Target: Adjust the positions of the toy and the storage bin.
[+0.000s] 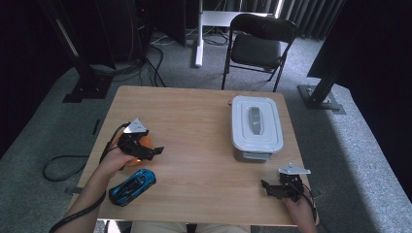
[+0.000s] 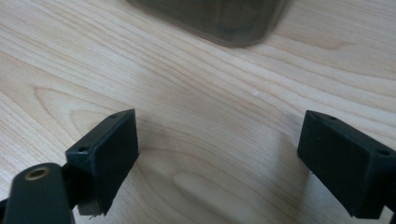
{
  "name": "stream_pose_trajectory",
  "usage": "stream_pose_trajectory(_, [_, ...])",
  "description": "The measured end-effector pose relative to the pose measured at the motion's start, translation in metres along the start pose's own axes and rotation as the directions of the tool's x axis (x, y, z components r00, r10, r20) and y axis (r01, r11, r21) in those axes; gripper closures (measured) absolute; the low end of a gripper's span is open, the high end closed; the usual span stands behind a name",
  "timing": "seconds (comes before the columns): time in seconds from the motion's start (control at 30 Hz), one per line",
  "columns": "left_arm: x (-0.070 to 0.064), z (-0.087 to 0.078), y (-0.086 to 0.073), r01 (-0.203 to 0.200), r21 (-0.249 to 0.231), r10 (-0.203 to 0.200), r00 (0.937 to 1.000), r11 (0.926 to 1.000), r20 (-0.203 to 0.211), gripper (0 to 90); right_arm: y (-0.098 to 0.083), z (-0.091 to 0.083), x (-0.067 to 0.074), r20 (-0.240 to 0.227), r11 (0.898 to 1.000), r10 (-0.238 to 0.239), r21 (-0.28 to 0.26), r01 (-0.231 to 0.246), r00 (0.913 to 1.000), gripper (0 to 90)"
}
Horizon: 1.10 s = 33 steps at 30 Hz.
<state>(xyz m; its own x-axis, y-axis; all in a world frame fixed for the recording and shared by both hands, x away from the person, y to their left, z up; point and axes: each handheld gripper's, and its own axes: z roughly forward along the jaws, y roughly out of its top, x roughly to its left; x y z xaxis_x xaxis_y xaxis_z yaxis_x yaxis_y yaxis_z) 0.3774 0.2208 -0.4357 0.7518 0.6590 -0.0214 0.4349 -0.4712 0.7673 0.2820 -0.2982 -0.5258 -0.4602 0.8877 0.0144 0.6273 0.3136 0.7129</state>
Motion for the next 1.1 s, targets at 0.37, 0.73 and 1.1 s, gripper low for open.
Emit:
stream_pose_trajectory(0.37, [-0.018, 0.040, 0.014, 0.026, -0.006, -0.026, 0.9991, 0.9996, 0.033, 3.8, 0.004, -0.012, -0.029, 0.054, 0.997, 0.063, -0.051, -0.060, 0.9966, 12.4])
stream_pose_trajectory(0.73, [-0.039, 0.079, 0.032, 0.011, -0.005, -0.011, 0.9981, 0.9999, 0.061, 3.8, 0.017, -0.009, -0.053, 0.120, 0.991, 0.114, -0.081, -0.104, 0.9863, 12.4])
stream_pose_trajectory(1.1, [-0.056, 0.124, 0.053, -0.008, 0.026, 0.006, 0.9973, 0.9996, 0.074, 3.8, 0.030, 0.005, -0.075, 0.164, 0.985, 0.163, -0.089, -0.150, 0.9729, 12.4])
